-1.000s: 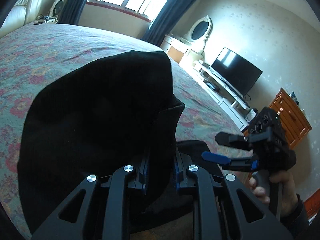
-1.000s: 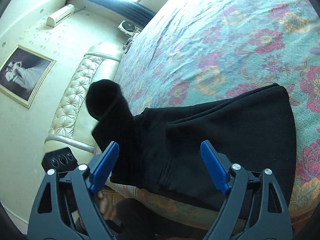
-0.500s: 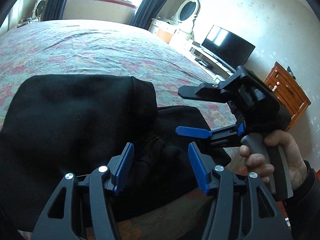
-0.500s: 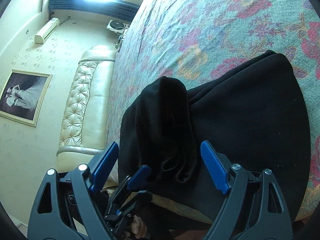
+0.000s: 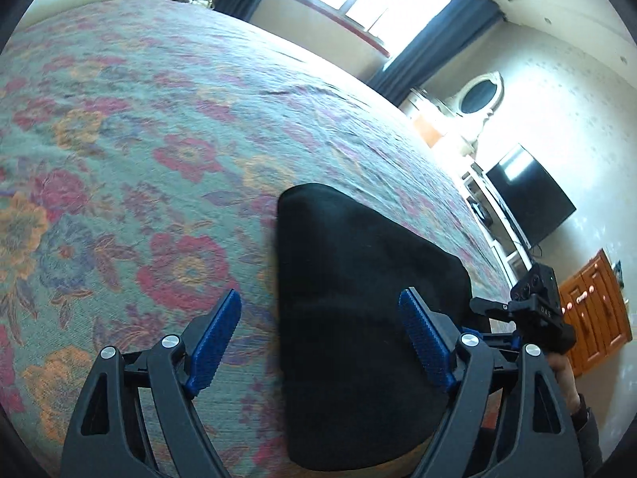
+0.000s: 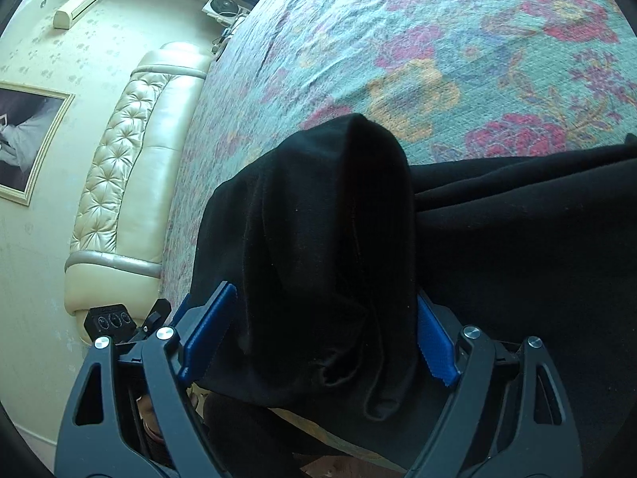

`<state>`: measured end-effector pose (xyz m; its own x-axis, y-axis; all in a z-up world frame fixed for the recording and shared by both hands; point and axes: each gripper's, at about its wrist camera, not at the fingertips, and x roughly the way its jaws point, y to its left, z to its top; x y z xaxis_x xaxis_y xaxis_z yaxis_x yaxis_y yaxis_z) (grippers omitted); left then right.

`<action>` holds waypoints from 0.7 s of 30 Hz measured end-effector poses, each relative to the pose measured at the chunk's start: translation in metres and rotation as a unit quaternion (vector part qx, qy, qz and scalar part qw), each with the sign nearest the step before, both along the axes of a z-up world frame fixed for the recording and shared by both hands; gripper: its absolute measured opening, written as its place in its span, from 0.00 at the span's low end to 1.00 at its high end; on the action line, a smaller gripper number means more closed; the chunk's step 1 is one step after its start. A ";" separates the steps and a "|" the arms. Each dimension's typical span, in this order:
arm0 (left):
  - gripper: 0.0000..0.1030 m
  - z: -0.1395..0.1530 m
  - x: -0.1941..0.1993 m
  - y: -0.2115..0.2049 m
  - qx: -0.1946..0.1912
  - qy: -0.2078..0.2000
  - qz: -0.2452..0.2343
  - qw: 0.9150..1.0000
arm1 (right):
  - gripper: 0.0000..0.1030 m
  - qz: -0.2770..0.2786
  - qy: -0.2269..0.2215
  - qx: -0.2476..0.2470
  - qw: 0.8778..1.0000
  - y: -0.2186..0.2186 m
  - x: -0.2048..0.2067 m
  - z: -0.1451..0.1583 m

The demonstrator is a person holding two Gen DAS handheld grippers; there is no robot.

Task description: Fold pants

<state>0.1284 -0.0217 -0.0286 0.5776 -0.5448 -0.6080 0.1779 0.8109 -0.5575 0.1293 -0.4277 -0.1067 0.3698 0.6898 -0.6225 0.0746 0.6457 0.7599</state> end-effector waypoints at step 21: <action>0.83 -0.020 0.003 0.002 0.042 0.029 0.020 0.999 | 0.16 0.026 -0.043 -0.010 0.999 0.002 -0.006 0.009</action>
